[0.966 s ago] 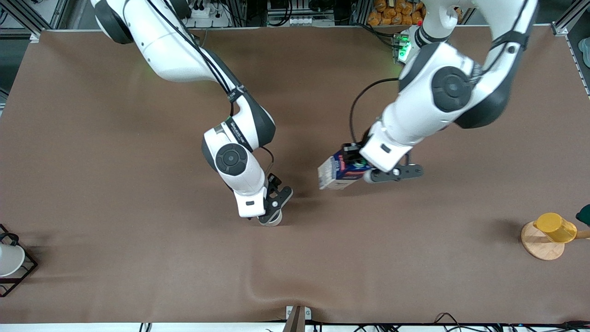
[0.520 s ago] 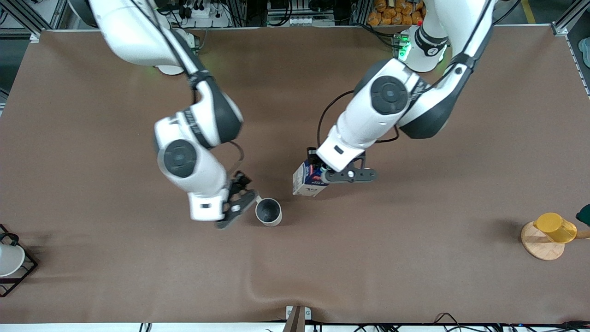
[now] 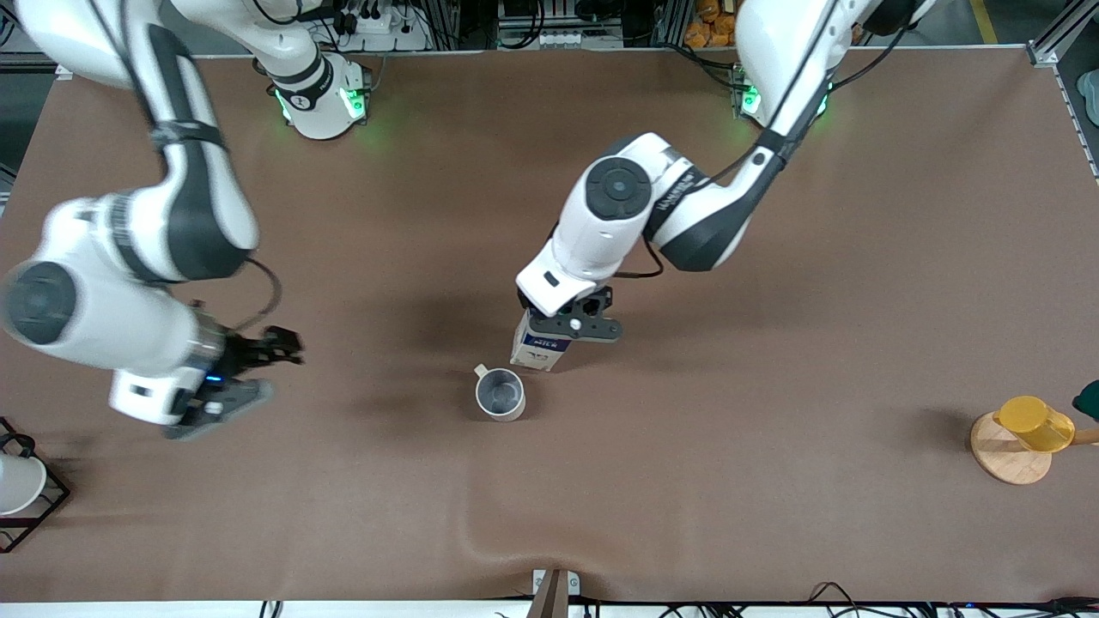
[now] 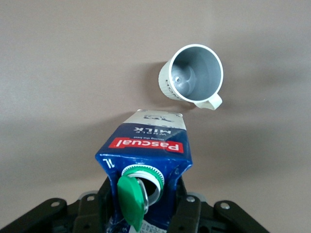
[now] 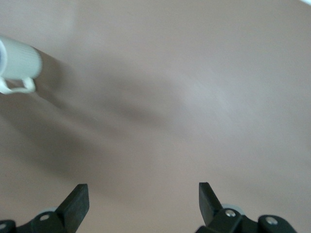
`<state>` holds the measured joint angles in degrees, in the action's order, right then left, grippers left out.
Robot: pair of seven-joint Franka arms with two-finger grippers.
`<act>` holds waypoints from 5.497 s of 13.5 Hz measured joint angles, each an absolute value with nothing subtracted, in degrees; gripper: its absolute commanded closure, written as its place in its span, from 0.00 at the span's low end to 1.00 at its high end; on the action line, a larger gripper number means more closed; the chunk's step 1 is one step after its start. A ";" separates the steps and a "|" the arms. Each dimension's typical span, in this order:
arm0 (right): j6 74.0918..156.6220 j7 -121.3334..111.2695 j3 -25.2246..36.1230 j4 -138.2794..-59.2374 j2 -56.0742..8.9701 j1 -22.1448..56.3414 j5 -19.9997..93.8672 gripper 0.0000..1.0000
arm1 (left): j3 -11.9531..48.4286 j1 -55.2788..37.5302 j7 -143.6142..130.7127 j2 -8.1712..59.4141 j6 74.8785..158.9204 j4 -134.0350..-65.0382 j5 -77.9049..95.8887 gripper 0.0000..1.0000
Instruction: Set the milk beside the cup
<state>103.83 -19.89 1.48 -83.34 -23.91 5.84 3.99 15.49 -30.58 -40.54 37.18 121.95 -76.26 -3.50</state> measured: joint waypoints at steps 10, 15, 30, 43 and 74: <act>90.78 -13.72 4.77 -98.13 0.20 -4.27 4.00 0.00 | 14.23 -33.52 -40.46 39.21 125.63 -75.96 -3.50 0.50; 88.43 -5.87 4.86 -98.10 2.54 -2.20 2.62 0.00 | 14.09 -33.53 -42.23 39.85 126.11 -75.92 -3.50 0.44; 85.46 -1.32 5.20 -95.27 3.29 -0.15 1.32 0.00 | 15.04 -33.93 -43.25 40.73 128.94 -73.74 -3.46 0.00; 85.09 -5.14 5.17 -95.36 3.28 -1.90 2.16 0.00 | 13.32 -21.12 -46.79 20.16 95.87 -72.83 -2.39 0.00; 84.69 -6.26 4.55 -95.47 3.27 0.17 2.42 0.00 | 6.57 0.33 -3.25 3.27 91.00 -89.83 -0.46 0.00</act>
